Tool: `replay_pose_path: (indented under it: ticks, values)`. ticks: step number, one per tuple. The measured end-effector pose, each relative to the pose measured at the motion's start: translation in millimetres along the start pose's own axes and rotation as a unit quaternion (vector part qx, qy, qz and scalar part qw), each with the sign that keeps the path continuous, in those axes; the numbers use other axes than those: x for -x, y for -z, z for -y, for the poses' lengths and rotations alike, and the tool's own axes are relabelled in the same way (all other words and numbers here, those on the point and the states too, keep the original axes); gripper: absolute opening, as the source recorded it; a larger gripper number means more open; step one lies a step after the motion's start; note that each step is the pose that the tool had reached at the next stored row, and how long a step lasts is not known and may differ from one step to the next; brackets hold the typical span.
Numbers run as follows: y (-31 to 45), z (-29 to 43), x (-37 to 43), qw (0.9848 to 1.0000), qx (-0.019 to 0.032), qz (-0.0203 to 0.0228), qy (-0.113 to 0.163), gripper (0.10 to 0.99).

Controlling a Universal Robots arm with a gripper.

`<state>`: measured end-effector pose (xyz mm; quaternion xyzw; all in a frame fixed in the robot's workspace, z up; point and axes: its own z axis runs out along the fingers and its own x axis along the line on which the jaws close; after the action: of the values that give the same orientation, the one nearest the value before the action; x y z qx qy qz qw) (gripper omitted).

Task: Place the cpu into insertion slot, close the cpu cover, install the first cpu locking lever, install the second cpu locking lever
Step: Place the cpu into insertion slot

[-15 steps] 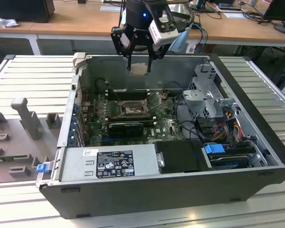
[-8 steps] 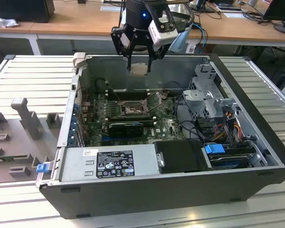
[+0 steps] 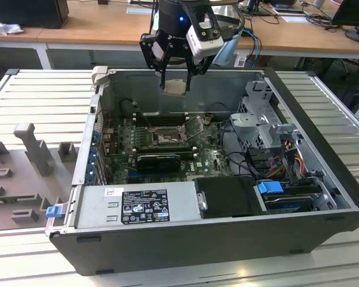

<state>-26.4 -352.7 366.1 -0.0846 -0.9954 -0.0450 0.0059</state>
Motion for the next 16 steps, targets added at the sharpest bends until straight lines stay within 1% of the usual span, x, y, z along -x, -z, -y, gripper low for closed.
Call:
replay_pose_path:
  ticks: [10, 16]
  values:
    - [0.0, 0.0, 0.0, 1.0000, 0.0002, 0.0006, -0.007, 0.529]
    - [-0.1, 0.0, 0.0, 0.9998, 0.0004, 0.0018, -0.020, 0.529]
